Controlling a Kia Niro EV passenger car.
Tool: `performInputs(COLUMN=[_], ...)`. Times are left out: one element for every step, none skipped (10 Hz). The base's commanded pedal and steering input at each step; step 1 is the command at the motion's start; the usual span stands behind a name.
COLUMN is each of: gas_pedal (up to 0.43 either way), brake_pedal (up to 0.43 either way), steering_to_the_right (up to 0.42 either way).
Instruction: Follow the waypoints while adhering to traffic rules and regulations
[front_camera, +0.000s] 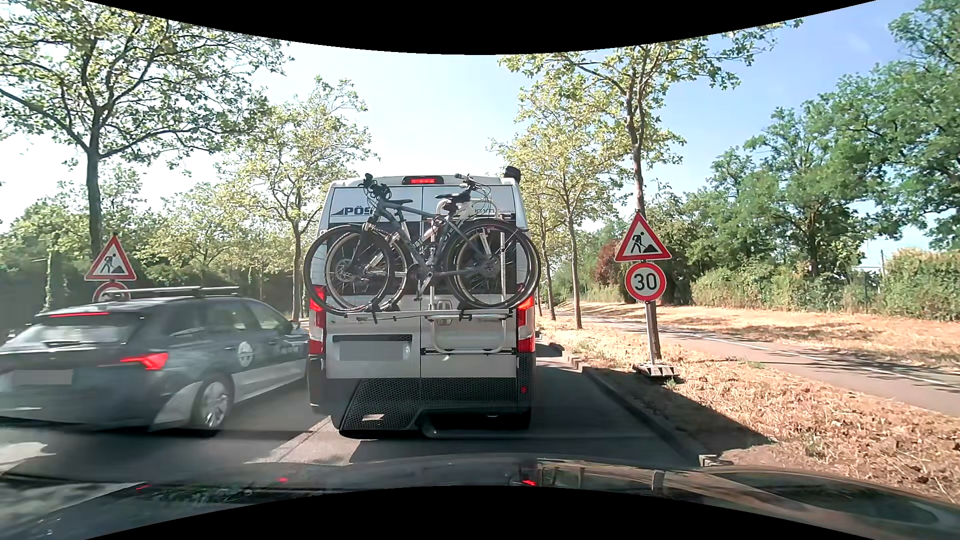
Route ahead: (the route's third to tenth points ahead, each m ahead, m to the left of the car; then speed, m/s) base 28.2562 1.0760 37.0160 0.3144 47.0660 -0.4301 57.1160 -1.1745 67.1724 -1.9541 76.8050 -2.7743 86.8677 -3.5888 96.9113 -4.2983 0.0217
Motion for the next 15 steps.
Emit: performInputs(gas_pedal=[0.000,0.000,0.000,0.000,0.000,0.000,0.000,0.000,0.000,0.000,0.000,0.000,0.000,0.000,0.000], brake_pedal=[0.159,0.159,0.159,0.159,0.159,0.159,0.159,0.159,0.159,0.159,0.159,0.159,0.159,0.159,0.159], steering_to_the_right=[-0.004,-0.004,-0.003,-0.004,-0.004,-0.003,-0.004,-0.003,-0.004,-0.003,-0.004,-0.003,-0.004,-0.003,-0.004])
